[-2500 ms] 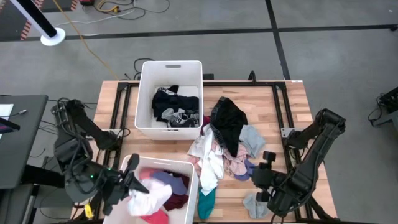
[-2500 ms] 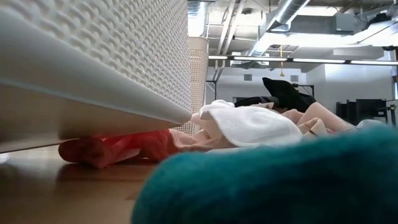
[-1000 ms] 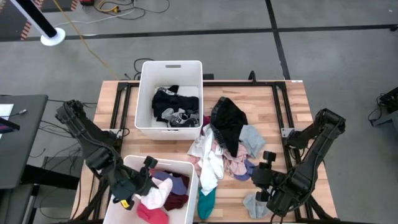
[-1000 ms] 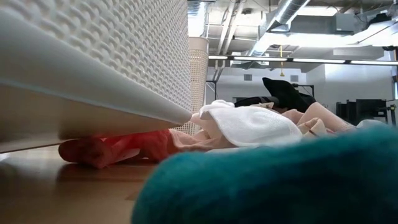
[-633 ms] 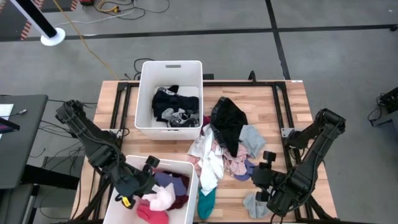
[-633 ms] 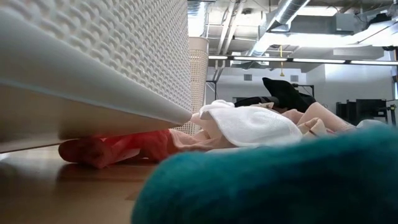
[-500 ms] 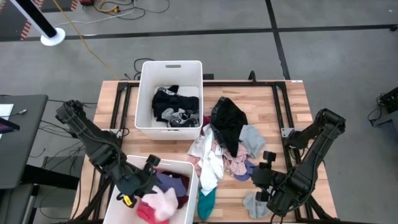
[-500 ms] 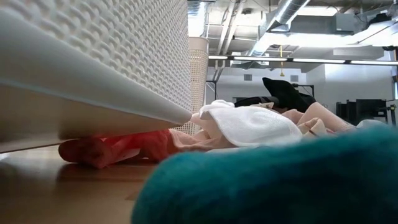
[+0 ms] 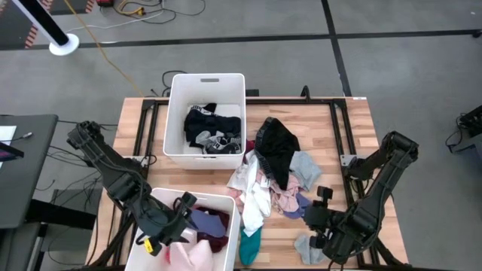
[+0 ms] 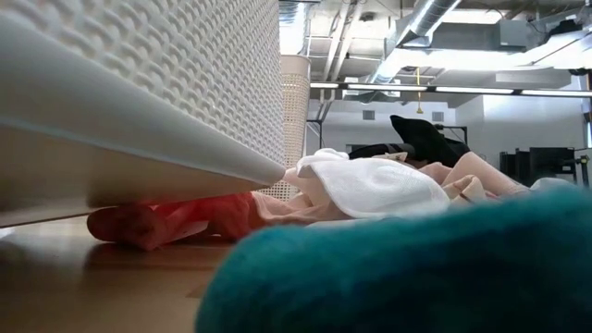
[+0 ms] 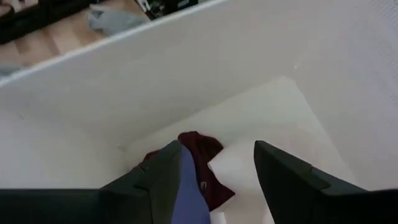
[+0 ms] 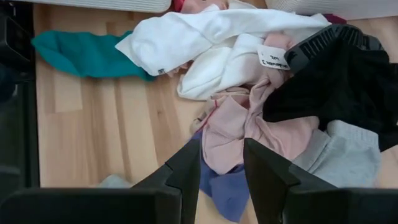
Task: Sort clothes
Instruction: Put the white sock into the bottom white laundry bin
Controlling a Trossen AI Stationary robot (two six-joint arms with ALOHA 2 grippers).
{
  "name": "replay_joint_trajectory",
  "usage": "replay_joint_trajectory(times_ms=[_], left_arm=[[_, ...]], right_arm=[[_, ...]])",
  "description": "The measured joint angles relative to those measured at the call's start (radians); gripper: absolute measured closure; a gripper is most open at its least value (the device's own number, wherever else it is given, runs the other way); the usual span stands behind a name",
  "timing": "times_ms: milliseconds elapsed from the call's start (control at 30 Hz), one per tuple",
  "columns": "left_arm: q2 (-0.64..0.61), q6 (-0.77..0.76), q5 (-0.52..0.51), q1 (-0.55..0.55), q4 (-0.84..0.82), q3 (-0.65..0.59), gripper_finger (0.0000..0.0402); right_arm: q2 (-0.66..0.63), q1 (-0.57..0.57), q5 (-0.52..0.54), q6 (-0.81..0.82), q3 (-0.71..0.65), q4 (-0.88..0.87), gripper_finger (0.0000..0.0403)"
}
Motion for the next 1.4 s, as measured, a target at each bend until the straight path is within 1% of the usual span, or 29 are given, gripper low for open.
replay_joint_trajectory(times_ms=[133, 267, 400, 567, 667, 800, 933, 1167, 1300, 1400], left_arm=[[0.0, 0.033, 0.0, 0.0, 0.001, 0.026, 0.0206], [0.0, 0.039, 0.0, 0.0, 0.002, 0.038, 0.0206], [0.0, 0.038, 0.0, 0.0, -0.008, 0.038, 0.0206], [0.0, 0.043, 0.0, 0.0, -0.009, 0.038, 0.0207], [0.0, 0.038, 0.0, 0.0, -0.009, 0.038, 0.0207], [0.0, 0.03, 0.0, 0.0, -0.008, 0.038, 0.0207], [0.0, 0.029, -0.01, 0.0, -0.009, 0.037, 0.0207], [0.0, 0.02, -0.011, 0.0, -0.009, 0.037, 0.0207], [0.0, 0.02, -0.012, 0.0, -0.009, 0.037, 0.0207], [0.0, 0.02, -0.013, 0.0, -0.009, 0.037, 0.0207]], right_arm=[[0.0, 0.003, -0.001, 0.007, 0.0, 0.021, 0.0254], [0.0, 0.003, 0.008, 0.003, -0.006, 0.056, 0.0228], [0.0, -0.023, 0.017, -0.058, -0.088, 0.188, 0.0197], [0.0, -0.084, 0.021, -0.163, -0.231, 0.423, 0.017], [0.0, -0.119, 0.021, -0.261, -0.3, 0.592, 0.0169], [0.0, -0.168, 0.019, -0.435, -0.38, 0.854, 0.0168], [0.0, -0.221, 0.018, -0.59, -0.441, 1.042, 0.0168], [0.0, -0.309, 0.003, -0.791, -0.494, 1.228, 0.0168], [0.0, -0.367, -0.069, -0.878, -0.523, 1.333, 0.0168], [0.0, -0.41, -0.118, -0.913, -0.524, 1.345, 0.0168]])
